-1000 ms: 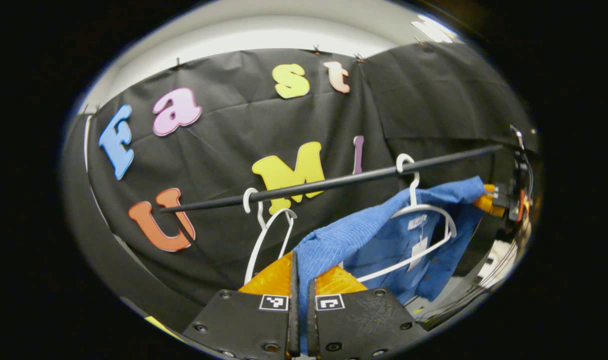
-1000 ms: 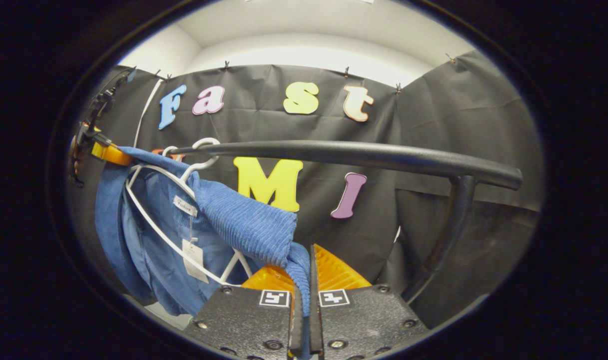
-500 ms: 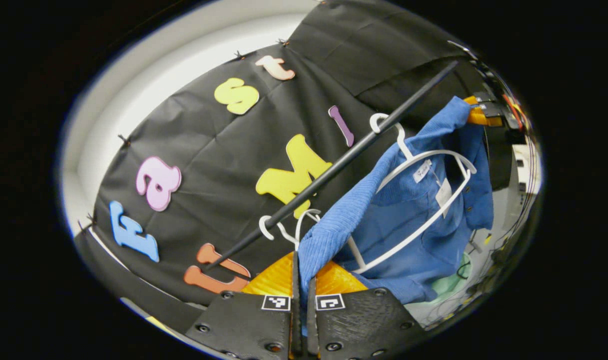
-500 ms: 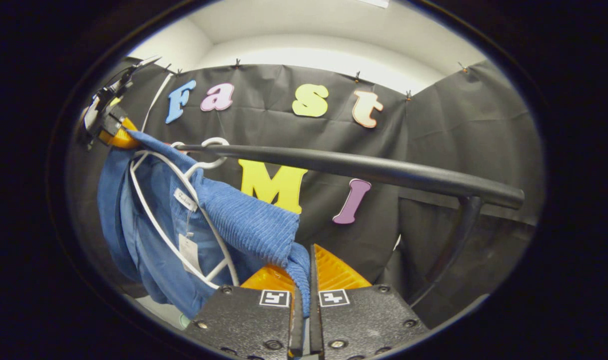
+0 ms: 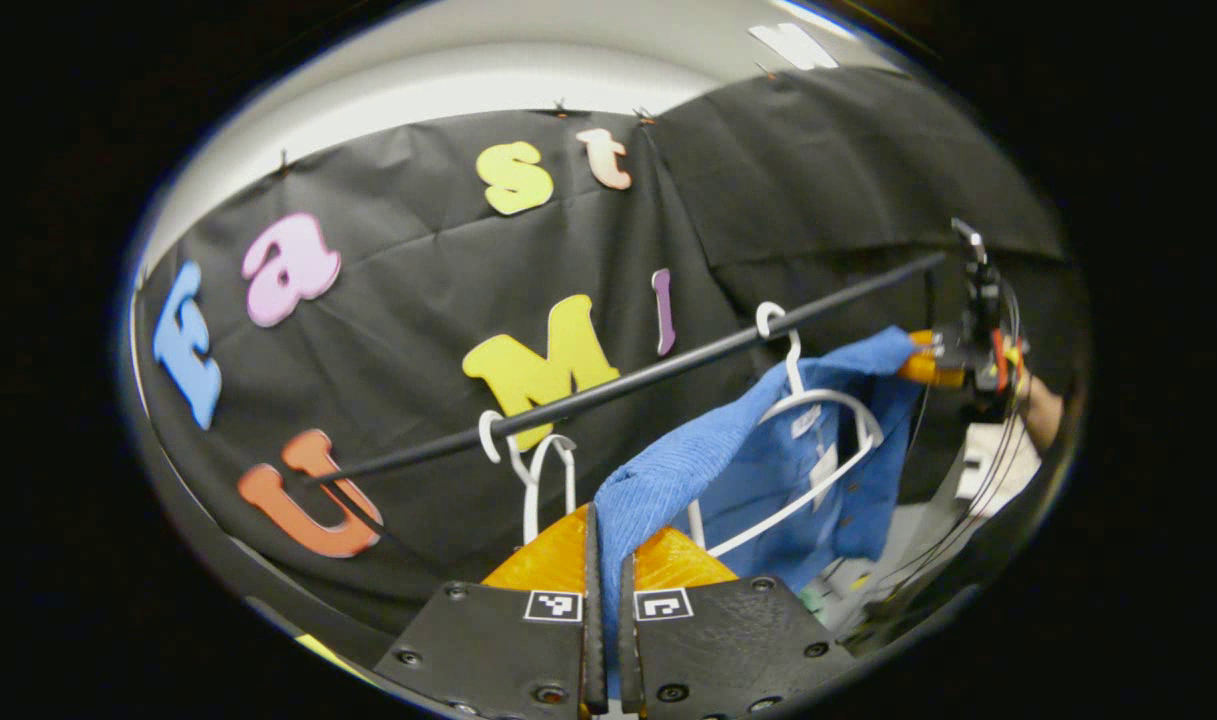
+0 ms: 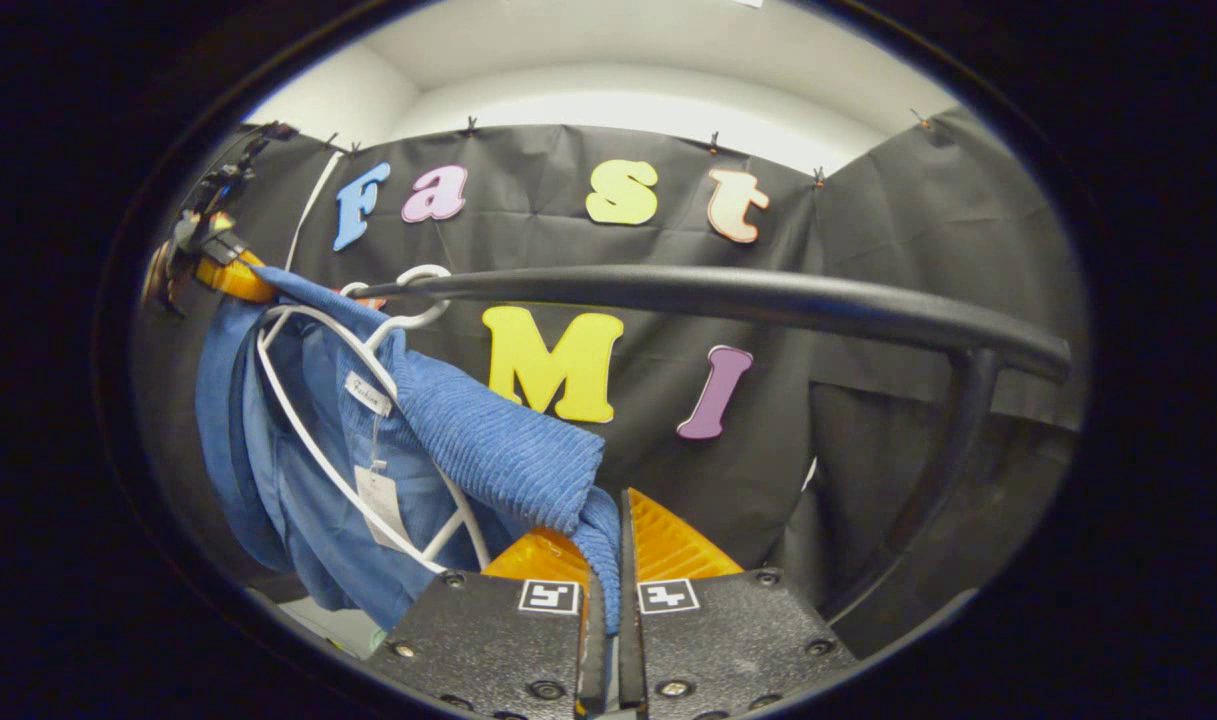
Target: Grasp the clothes on the hanger with both hands and then place them into the laundry hamper below.
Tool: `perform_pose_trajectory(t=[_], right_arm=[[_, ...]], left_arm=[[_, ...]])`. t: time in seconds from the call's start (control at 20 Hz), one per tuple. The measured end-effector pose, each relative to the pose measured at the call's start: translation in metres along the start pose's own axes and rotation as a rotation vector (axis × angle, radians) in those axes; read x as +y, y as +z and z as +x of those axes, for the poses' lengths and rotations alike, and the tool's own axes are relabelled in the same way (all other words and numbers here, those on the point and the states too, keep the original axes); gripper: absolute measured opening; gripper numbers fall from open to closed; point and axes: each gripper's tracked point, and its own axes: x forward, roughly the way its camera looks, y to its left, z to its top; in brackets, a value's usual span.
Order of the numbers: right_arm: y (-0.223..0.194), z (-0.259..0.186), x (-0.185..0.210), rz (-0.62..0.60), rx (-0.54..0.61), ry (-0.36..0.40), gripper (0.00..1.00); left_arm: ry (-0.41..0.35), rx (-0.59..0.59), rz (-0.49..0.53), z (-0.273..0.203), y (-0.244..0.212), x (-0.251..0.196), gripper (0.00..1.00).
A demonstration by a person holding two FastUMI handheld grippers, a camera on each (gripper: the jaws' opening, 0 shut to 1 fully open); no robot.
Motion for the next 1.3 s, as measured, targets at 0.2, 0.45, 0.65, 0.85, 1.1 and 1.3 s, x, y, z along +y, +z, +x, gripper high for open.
perform_pose_trajectory(t=[0.2, 0.45, 0.65, 0.85, 1.1, 1.3], right_arm=[[-0.010, 0.009, 0.004, 0.015, 0.024, 0.013, 0.08], [-0.018, 0.015, 0.008, 0.038, 0.063, 0.022, 0.08], [-0.015, 0.010, 0.005, 0.059, 0.052, 0.029, 0.08], [-0.007, 0.011, -0.002, 0.041, 0.039, 0.002, 0.08], [0.012, 0.005, -0.004, 0.031, 0.002, -0.002, 0.08], [0.000, 0.009, -0.002, 0.015, 0.033, -0.003, 0.08]], left_arm=[[-0.153, -0.096, -0.380, 0.010, -0.024, -0.001, 0.07], [-0.270, -0.131, -0.625, 0.032, -0.054, -0.014, 0.08], [-0.306, -0.079, -0.746, 0.056, -0.083, -0.017, 0.06], [-0.347, -0.062, -0.772, 0.072, -0.098, -0.023, 0.09], [-0.239, 0.048, -0.688, 0.105, -0.131, -0.011, 0.06], [-0.194, 0.117, -0.608, 0.113, -0.164, -0.010, 0.06]])
